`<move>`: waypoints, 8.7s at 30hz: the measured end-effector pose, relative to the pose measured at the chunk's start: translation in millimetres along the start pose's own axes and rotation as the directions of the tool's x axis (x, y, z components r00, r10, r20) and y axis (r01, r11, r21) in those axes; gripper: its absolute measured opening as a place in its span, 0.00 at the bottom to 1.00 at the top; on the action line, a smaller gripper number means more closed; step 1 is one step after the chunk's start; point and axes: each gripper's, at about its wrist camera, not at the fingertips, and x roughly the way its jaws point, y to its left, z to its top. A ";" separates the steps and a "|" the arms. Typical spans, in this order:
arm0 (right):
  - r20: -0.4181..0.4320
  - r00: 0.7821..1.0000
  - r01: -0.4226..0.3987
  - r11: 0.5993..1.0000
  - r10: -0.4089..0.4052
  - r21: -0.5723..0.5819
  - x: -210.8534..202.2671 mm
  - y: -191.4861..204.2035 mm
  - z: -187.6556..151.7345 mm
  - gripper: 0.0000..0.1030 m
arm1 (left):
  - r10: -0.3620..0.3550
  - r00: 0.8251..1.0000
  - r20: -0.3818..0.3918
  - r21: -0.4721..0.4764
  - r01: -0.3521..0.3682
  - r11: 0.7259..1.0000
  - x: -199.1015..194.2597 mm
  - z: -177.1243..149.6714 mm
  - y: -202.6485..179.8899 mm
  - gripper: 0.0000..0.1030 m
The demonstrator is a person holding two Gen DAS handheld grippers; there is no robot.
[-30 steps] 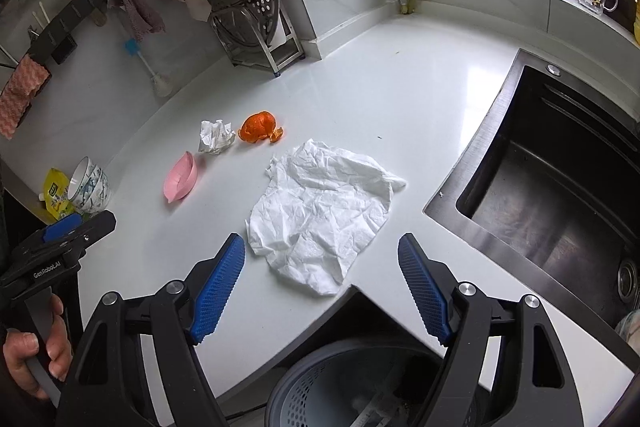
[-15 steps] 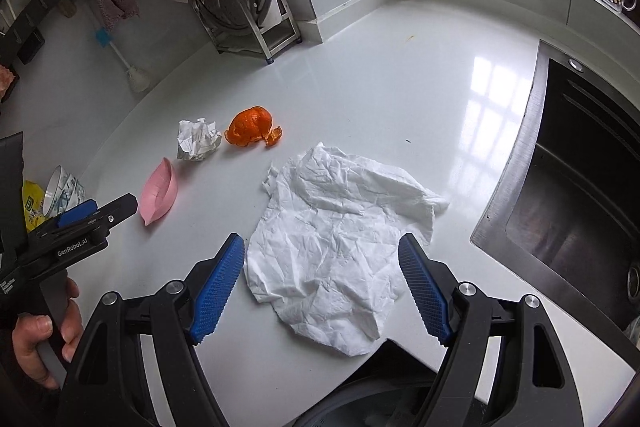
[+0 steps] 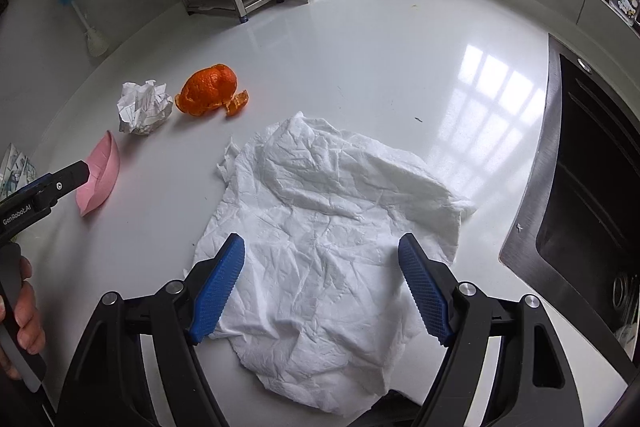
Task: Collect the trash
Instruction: 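Move right gripper to the white tissue while left gripper approaches the pink dish, then close left gripper on the pink dish rim while right gripper pinches the white tissue, then carry the pink dish in the left gripper and tissue in the right over the bin, then open both grippers to drop the dish and tissue into the bin, then move both open grippers back toward the crumpled paper and orange peel, then close right gripper on the orange peel while left gripper closes on the crumpled paper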
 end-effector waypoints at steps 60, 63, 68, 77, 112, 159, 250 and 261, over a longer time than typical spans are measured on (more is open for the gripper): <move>-0.064 0.995 -0.090 0.984 0.081 -0.151 -0.5 37.5 -7.8 0.04 | -0.021 0.997 -0.076 0.017 0.022 1.000 12.3 -27.9 -7.8 0.59; -0.083 0.990 -0.125 0.987 0.116 -0.105 -5.6 31.4 -15.1 0.04 | -0.025 0.997 -0.072 0.022 0.027 0.999 -2.2 -38.2 -7.4 0.59; -0.097 0.983 -0.165 0.983 0.158 -0.077 -22.0 25.1 -34.7 0.04 | -0.031 0.998 -0.060 0.029 0.032 0.999 -25.2 -59.0 -11.5 0.59; -0.085 0.979 -0.196 0.974 0.186 -0.119 -60.4 8.5 -72.1 0.04 | -0.042 0.999 -0.018 0.033 0.043 0.999 -70.2 -92.7 -39.7 0.59; -0.297 0.930 -0.273 0.949 0.218 -0.159 -98.2 -151.5 -220.4 0.04 | -0.083 0.975 -0.207 0.086 0.103 0.991 -114.3 -254.9 -237.5 0.59; -0.182 0.942 -0.318 0.924 0.282 -0.214 -137.5 -152.4 -204.9 0.46 | 0.022 0.995 -0.095 -0.016 -0.024 1.000 -169.6 -257.0 -228.3 0.75; 0.014 0.970 -0.237 0.955 0.244 -0.179 51.2 57.7 106.5 0.70 | -0.030 0.999 0.012 0.019 0.029 0.999 0.0 -5.4 -7.9 0.91; 0.035 0.979 -0.188 0.958 0.200 -0.217 70.5 78.1 119.9 0.70 | -0.045 0.999 0.010 0.019 0.045 0.999 4.5 0.1 -13.1 0.91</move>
